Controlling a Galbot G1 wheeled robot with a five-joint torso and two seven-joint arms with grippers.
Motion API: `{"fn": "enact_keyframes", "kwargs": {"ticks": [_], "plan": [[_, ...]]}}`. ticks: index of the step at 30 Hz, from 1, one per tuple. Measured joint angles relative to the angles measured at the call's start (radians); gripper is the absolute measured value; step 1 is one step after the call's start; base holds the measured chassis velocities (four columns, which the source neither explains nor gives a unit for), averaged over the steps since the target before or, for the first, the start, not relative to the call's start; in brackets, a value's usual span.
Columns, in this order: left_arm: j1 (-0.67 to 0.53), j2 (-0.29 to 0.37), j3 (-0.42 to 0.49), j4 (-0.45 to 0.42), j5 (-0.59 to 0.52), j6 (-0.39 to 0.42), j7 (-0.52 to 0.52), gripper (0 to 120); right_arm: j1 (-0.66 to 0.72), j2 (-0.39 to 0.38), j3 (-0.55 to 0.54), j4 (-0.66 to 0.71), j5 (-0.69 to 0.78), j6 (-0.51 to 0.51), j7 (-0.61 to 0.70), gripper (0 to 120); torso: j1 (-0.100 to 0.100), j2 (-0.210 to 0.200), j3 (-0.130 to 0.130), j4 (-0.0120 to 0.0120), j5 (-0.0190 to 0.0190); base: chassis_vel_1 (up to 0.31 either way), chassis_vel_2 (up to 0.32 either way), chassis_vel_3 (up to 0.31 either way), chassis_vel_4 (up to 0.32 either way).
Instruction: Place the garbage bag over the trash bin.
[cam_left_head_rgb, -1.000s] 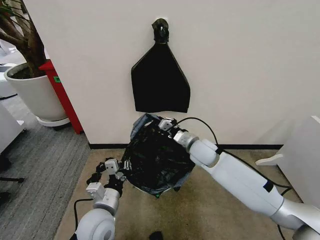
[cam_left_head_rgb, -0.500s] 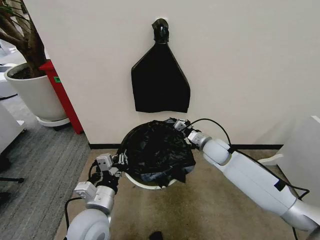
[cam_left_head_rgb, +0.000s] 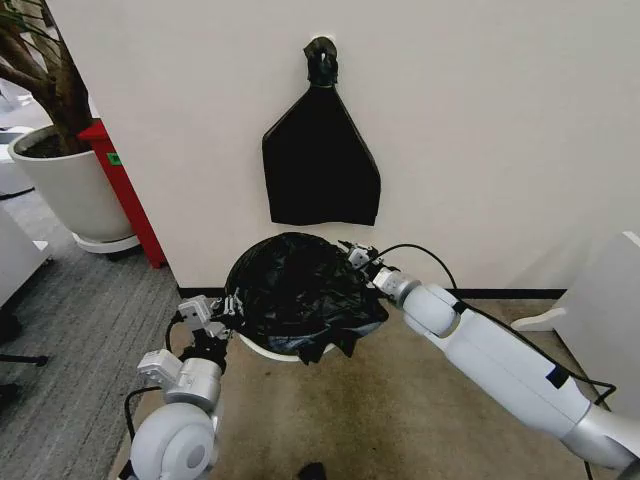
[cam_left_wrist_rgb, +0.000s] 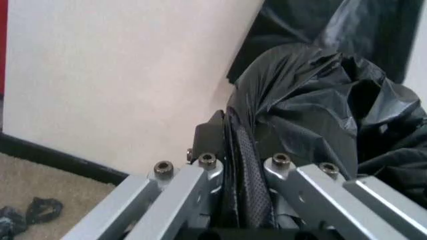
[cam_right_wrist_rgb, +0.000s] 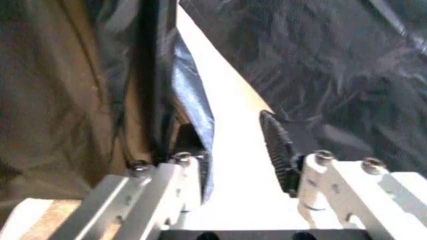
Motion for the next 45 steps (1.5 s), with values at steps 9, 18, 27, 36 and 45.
{"fn": "enact_keyframes", "kwargs": {"ticks": [9, 18, 27, 36, 45], "plan": [[-0.027, 0.002, 0.011, 0.062, 0.001, -0.004, -0.005, 5, 0.036, -0.045, 0.001, 0.057, 0.246, -0.096, -0.048, 55, 0.000, 0.000, 0.000, 0.0001, 0.0000, 0.000, 0.000, 0.000, 0.000], [-0.031, 0.003, 0.014, 0.089, 0.003, -0.007, -0.005, 5, 0.093, -0.136, -0.001, 0.105, 0.577, -0.174, -0.065, 89, 0.000, 0.000, 0.000, -0.0001, -0.0001, 0.000, 0.000, 0.000, 0.000], [-0.024, -0.006, 0.029, 0.098, 0.022, -0.010, 0.002, 5, 0.335, -0.191, -0.169, 0.013, 0.783, -0.150, -0.163, 100, 0.000, 0.000, 0.000, 0.0001, -0.0004, 0.000, 0.000, 0.000, 0.000], [-0.060, -0.012, 0.031, 0.155, -0.007, -0.030, -0.004, 5, 0.261, -0.173, -0.079, 0.180, 0.850, -0.161, 0.015, 100, 0.000, 0.000, 0.000, -0.0001, 0.0000, 0.000, 0.000, 0.000, 0.000], [-0.126, -0.049, 0.028, 0.210, -0.048, -0.036, -0.019, 5, -0.018, -0.078, 0.120, 0.534, 1.019, -0.381, 0.606, 100, 0.000, 0.000, 0.000, -0.0002, 0.0000, 0.000, 0.000, 0.000, 0.000]]}}
